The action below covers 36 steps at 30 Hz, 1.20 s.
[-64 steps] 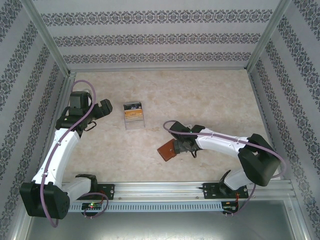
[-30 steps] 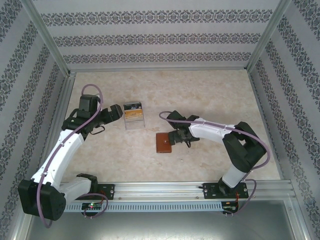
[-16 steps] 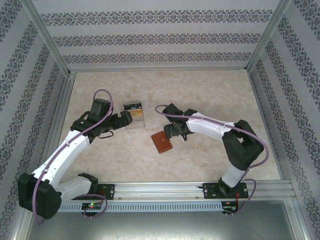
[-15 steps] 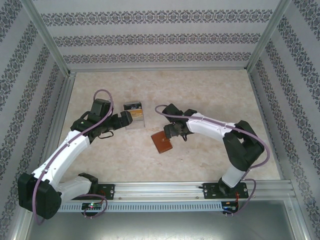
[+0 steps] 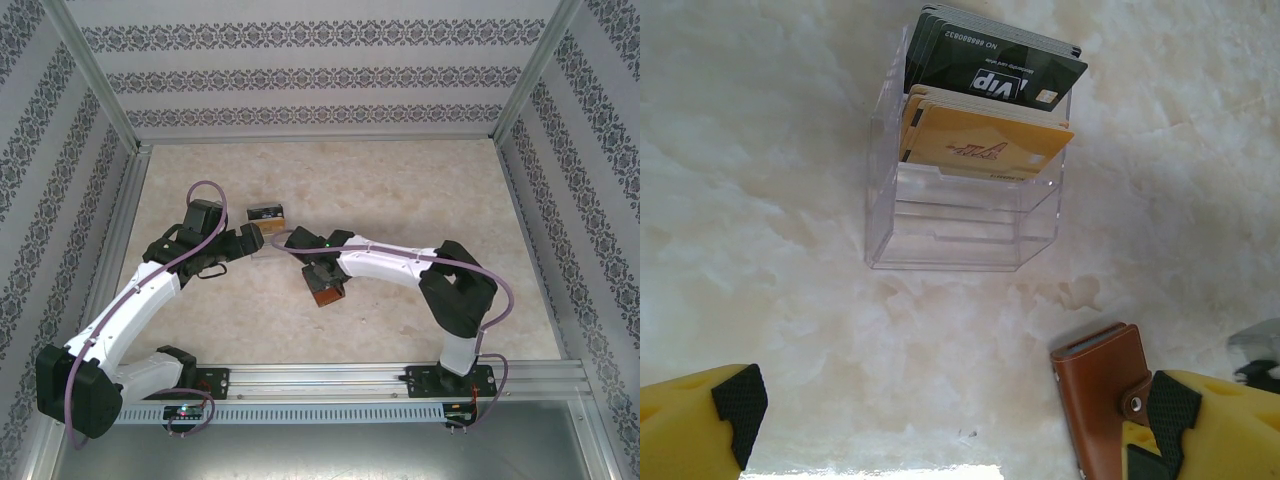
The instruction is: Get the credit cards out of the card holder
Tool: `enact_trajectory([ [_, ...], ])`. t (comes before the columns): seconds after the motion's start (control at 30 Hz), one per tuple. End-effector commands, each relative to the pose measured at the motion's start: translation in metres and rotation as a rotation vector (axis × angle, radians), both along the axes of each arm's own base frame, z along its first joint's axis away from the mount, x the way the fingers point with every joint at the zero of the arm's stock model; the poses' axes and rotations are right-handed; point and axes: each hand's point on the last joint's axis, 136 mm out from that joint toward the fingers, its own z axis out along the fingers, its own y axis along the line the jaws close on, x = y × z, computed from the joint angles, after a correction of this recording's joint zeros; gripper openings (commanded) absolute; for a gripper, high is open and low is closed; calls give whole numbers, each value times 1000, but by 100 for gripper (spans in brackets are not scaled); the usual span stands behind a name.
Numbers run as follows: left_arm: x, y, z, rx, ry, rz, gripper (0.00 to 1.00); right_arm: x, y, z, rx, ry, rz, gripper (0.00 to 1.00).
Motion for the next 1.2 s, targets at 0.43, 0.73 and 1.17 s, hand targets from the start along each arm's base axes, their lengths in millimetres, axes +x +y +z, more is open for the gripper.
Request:
enact_trajectory([
  [0.43, -2, -2, 2, 9, 1, -10, 100, 4, 2, -22, -56, 50, 30, 36],
  [0.73, -2, -12, -1, -45, 7, -34, 100, -3, -5, -23, -45, 51, 23, 8],
  [1.17, -10, -84, -45, -309, 208, -51, 7, -6, 34, 5, 247, 77, -58, 0],
])
